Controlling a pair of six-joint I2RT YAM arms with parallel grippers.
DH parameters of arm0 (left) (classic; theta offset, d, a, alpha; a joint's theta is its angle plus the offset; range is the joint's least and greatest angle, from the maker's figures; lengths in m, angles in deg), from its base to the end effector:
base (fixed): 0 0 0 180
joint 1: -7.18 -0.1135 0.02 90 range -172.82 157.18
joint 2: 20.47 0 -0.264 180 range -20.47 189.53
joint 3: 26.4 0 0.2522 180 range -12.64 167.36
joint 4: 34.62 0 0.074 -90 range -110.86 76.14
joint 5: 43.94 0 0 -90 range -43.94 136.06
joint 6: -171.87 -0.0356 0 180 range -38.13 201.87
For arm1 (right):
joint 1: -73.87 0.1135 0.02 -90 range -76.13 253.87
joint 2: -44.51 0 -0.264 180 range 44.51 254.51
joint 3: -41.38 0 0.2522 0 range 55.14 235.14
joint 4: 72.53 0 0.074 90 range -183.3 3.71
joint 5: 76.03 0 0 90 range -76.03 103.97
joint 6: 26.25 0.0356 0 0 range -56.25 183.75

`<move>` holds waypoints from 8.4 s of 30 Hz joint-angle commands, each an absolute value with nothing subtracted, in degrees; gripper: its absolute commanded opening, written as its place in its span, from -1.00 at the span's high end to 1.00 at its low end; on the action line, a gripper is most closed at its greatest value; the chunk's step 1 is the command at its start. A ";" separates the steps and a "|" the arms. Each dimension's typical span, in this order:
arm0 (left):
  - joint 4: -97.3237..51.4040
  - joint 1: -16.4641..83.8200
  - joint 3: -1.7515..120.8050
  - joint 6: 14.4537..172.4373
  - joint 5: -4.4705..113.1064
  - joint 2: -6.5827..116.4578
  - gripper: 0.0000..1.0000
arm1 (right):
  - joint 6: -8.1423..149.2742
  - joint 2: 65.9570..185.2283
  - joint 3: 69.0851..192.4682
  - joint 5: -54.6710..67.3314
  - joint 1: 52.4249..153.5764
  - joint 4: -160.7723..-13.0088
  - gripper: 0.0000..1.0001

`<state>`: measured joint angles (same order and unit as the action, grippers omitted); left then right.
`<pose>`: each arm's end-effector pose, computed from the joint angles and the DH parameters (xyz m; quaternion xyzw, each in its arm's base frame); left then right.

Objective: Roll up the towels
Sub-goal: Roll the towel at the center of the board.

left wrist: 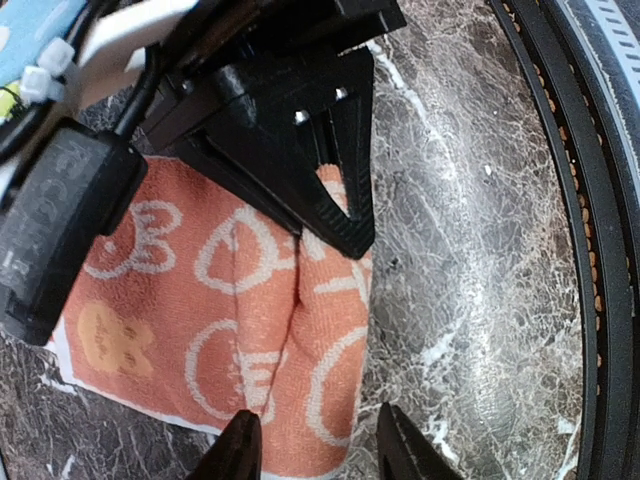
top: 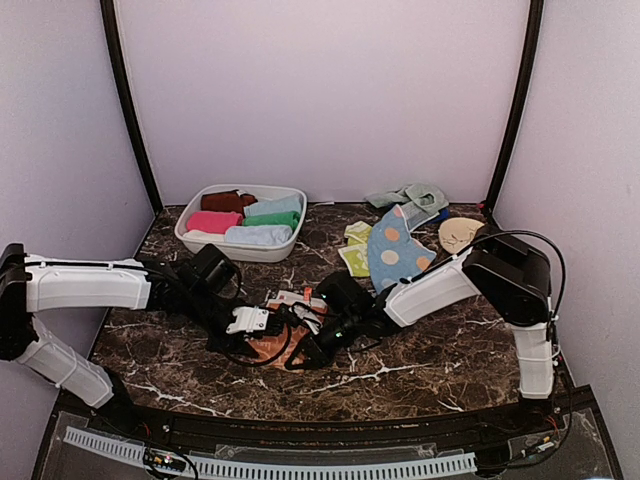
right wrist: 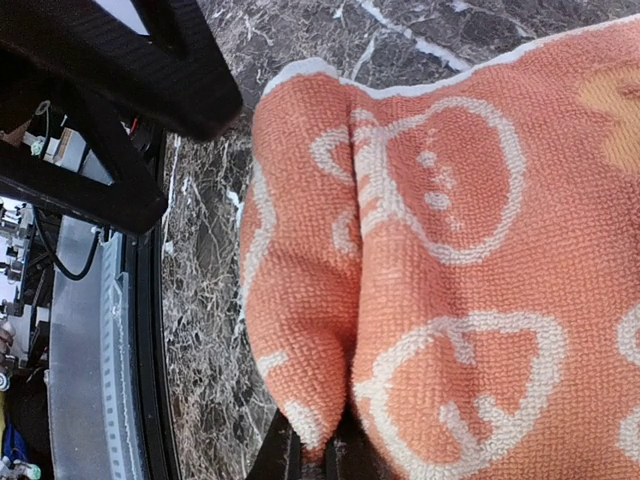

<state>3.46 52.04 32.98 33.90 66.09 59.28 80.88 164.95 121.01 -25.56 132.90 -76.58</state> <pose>0.1797 -0.1960 0.1939 0.7190 0.6191 -0.1600 0.2722 0.1949 0.3688 0.1047 -0.4319 0.7652 0.4686 0.0917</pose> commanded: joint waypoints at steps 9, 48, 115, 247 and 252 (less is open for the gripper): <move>3.56 52.18 32.18 34.99 65.93 65.28 0.40 | 83.08 167.35 120.58 -26.09 133.02 -79.75 1.00; 2.61 50.68 33.66 35.41 64.78 71.56 1.00 | 87.27 160.27 112.08 -21.69 132.65 -69.13 0.70; 23.96 34.52 43.11 33.04 81.33 73.49 -0.07 | 48.79 158.30 114.26 30.31 153.52 -70.15 1.00; -2.64 48.23 33.44 28.57 59.21 66.62 -0.09 | 90.42 175.48 132.56 -33.71 129.65 -88.18 1.00; -1.37 48.22 34.68 26.70 58.08 66.50 -0.12 | 91.98 176.44 133.06 -37.60 128.94 -88.63 1.00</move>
<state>-2.05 48.30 32.63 28.33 61.32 66.10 89.99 172.58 133.93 -33.80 128.85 -80.71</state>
